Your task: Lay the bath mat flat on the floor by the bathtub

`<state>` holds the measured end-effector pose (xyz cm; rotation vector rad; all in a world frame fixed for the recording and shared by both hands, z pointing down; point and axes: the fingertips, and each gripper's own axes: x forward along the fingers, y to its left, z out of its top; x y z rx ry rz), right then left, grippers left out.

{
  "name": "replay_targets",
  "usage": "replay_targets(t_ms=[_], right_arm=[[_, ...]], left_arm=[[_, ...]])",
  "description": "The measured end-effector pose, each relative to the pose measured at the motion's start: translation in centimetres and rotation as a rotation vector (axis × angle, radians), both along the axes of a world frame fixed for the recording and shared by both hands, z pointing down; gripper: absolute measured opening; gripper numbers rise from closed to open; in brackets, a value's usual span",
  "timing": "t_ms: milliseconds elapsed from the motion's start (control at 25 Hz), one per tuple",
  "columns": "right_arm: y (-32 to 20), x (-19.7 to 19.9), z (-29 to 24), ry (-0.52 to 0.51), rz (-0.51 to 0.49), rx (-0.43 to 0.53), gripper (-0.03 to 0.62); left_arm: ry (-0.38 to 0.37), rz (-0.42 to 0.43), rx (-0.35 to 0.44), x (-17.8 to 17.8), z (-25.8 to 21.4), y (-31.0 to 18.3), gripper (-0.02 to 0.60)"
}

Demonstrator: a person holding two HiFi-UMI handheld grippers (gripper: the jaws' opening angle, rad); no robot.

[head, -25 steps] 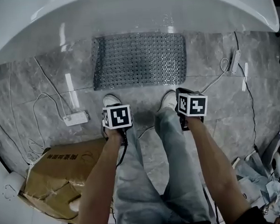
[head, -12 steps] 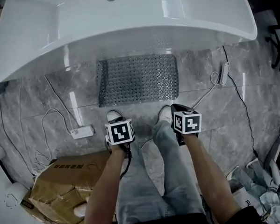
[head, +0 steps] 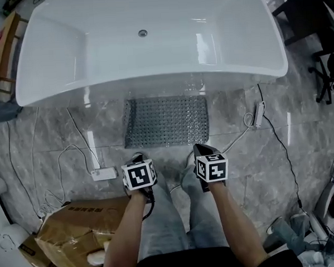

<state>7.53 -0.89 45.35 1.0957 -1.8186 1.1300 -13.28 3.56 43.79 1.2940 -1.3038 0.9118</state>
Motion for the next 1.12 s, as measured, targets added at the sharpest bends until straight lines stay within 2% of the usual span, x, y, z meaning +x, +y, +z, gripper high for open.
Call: replay_targets(t_ms=[360,640,840,1120], right_arm=[[-2.7,-1.1,-8.8,-0.077,0.047,0.127,0.006],[-4.9,-1.9,-16.1,-0.121,0.042,0.257,0.006],[-6.2,-3.4,-20.0,-0.200,0.068,0.305,0.006],[-8.2,-6.0,-25.4,-0.289,0.050,0.409,0.006]], left_arm=[[-0.004,-0.025,0.141,-0.2,-8.8,-1.4,0.006],[0.008,-0.066,0.373,0.0,-17.0,-3.8,0.006],[0.039,-0.068,0.462,0.6,-21.5,-5.2,0.005],[0.057,-0.090,0.570,0.4,-26.6,-7.8,0.005]])
